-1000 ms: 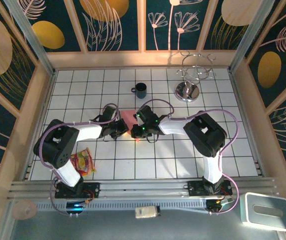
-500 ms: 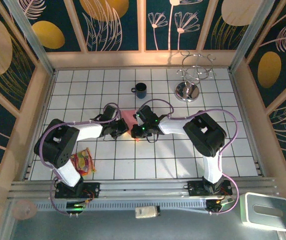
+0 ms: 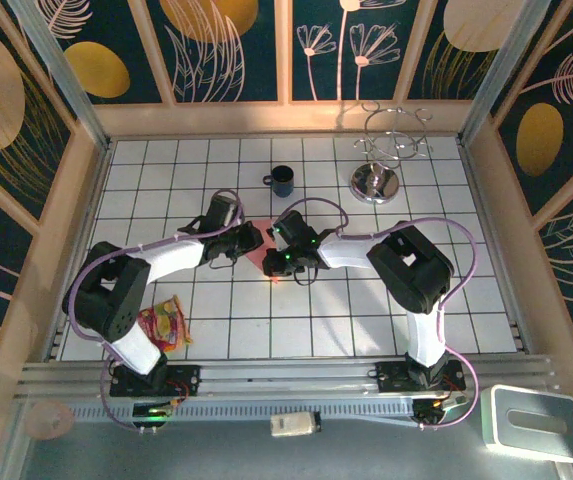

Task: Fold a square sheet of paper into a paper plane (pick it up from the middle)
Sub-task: Third fold the triangle at the center of the table.

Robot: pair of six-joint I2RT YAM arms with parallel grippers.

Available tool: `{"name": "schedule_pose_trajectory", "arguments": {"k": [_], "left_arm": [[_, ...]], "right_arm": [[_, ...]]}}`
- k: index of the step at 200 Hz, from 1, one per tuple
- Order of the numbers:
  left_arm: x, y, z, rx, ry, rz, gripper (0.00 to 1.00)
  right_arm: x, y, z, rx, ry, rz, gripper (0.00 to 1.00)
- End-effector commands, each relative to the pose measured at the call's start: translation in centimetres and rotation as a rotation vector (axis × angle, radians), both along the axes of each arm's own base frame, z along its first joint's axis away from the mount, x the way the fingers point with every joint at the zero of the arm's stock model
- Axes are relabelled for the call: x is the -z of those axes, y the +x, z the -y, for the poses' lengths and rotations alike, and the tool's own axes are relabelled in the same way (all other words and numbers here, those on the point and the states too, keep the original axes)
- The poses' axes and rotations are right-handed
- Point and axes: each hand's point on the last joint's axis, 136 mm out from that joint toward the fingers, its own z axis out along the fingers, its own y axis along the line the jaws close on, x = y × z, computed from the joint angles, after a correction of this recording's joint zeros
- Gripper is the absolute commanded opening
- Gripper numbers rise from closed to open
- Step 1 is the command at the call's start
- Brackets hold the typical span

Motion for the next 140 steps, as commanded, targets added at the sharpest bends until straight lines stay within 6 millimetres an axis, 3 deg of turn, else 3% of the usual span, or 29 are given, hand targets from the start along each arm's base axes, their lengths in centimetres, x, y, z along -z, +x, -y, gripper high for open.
{"name": "schedule_pose_trajectory", "arguments": {"k": [1,29,56,68,140], "left_arm": [[1.2,-1.0,-0.1,0.036,-0.002,-0.023,0.13],[2.8,-1.7,-0.3,0.053,0.025,-0.062,0.12],[3.2,-1.6,-0.8,0.051,0.056,-0.057,0.12],[4.6,-1.8,-1.1,0.050,0.090,-0.085,0.12],[6.5,-1.0,-3.7,0.022,0.224,-0.087,0.12]], "right_arm": [[3.0,-0.9,2.4,0.023,-0.116,-0.069,0.06],[3.2,-1.0,2.5,0.023,-0.124,-0.079,0.06],[3.5,-1.0,2.6,0.024,-0.134,-0.087,0.06],[3.6,-1.1,2.7,0.024,-0.139,-0.091,0.06],[4.4,-1.8,3.6,0.025,-0.184,-0.123,0.06]]}}
